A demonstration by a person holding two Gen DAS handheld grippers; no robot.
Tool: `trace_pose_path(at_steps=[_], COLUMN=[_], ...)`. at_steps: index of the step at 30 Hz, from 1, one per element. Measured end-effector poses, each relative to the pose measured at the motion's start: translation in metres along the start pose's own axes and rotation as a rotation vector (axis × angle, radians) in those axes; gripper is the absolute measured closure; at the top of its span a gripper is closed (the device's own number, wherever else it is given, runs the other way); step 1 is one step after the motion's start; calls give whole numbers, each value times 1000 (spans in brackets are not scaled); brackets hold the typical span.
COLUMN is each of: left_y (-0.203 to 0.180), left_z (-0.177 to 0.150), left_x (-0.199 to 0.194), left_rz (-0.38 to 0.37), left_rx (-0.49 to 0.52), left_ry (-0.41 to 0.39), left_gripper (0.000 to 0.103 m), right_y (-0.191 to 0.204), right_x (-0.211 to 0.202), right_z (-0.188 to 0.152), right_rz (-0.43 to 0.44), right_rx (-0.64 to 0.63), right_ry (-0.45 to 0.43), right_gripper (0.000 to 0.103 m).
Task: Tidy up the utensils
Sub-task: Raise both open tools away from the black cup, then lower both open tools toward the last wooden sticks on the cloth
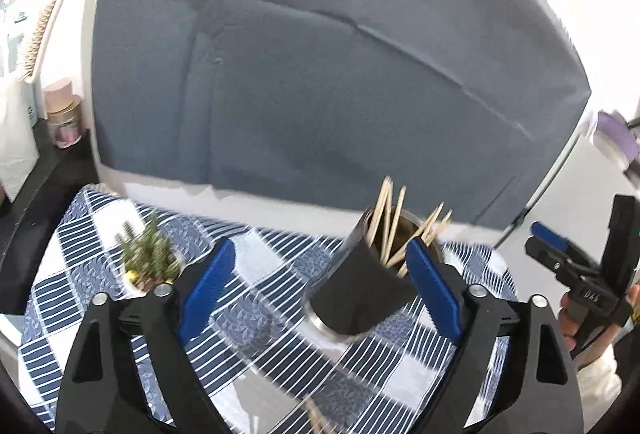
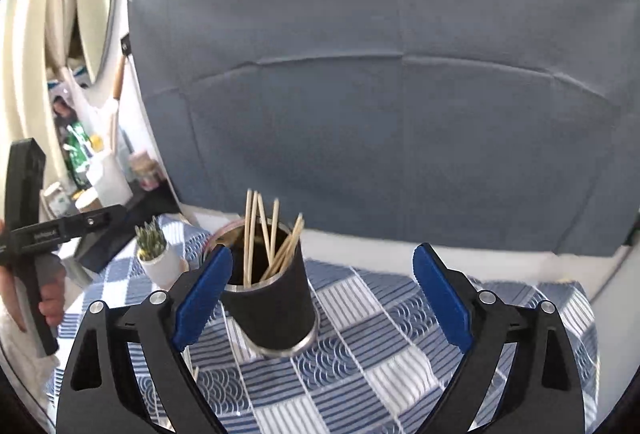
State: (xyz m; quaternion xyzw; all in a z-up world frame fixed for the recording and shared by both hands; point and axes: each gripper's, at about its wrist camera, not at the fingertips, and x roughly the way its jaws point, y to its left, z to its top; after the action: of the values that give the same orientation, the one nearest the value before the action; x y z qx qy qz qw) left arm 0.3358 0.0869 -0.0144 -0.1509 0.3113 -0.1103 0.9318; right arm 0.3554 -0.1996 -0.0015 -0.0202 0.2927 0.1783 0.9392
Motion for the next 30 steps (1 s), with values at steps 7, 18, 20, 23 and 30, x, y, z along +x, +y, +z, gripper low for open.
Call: trace_pose_path(at_steps=[7,18,20,23,30], left_y=[29,50,54,60,66], left_z=[-33,-81,-92,-106,-140], left_x=[-15,-27,-27,-24,-11], left_rz=[22,58,65,73,61], left_rx=[20,115,121,111,103], left_ry=[86,200,214,251,344], left_gripper=[13,12,12,12,12], right_y=[33,77,83,90,115], right_x=[-12,-3,2,12,38], right_z=[-40,-103,-114,-129,-159], right_rz=[-64,-75,-71,-62,-30], right_rx=[-12,7,-3,-13,-89], right_ry=[52,178,214,266,384], right_gripper=[14,14,14,14,13])
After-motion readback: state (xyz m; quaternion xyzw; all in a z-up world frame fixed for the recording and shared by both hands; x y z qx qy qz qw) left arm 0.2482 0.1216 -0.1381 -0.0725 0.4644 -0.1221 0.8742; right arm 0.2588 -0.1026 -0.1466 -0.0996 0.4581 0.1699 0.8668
